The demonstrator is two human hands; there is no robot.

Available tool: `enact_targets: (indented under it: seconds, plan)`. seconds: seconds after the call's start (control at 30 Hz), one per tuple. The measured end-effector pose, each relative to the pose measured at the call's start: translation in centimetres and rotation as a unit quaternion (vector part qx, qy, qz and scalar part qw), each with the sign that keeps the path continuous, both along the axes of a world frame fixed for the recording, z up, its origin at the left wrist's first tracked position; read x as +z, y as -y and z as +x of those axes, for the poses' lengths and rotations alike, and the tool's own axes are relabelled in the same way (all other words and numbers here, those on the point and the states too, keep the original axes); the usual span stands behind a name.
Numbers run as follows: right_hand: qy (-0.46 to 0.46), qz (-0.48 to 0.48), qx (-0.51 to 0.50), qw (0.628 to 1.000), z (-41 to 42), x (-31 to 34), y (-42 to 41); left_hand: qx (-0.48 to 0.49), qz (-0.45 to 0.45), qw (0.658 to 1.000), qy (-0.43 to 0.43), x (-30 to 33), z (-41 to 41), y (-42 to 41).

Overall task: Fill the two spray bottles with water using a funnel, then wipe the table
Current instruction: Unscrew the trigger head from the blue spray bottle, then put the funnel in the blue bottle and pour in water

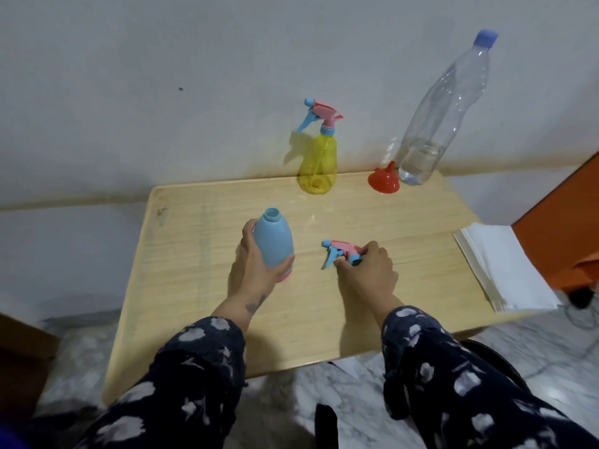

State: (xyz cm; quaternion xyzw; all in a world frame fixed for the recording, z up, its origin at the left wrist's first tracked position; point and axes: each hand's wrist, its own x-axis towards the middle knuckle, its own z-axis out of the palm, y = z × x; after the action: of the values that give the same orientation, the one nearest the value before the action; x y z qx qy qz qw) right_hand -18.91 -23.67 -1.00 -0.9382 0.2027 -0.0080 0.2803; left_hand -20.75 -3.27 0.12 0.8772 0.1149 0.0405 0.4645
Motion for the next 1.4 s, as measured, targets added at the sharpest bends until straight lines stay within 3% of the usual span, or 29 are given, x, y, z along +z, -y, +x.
enact_targets:
  seconds: [0.17,0.3,0.5,0.63,0.77,1.13,1.4]
  plan:
    - [-0.048,0.047,0.017,0.998,1.9,1.5,1.4,0.007,-0.017,1.000,0.004,-0.5,-0.6,0.4]
    - [0.021,0.123,0.039,0.991,6.7,2.3,5.6,0.027,-0.036,0.999,0.010,-0.8,-0.6,1.0]
    - [0.064,0.114,0.026,0.991,15.1,2.1,11.0,0.064,-0.101,0.993,0.021,-0.8,-0.5,2.1]
    - [0.086,0.160,0.022,0.983,18.2,0.7,11.5,0.091,-0.136,0.986,0.014,-0.8,-0.4,2.8]
    - [0.106,0.098,0.025,0.989,20.2,-1.2,11.5,0.106,-0.121,0.987,0.017,-0.5,-0.4,3.2]
    - [0.147,0.053,-0.030,0.987,22.4,-1.8,11.7,0.131,-0.055,0.990,0.021,-1.1,-0.4,3.5]
    - [0.179,0.186,0.082,0.963,17.3,2.4,8.3,0.137,-0.058,0.989,0.008,-1.0,-0.5,3.7]
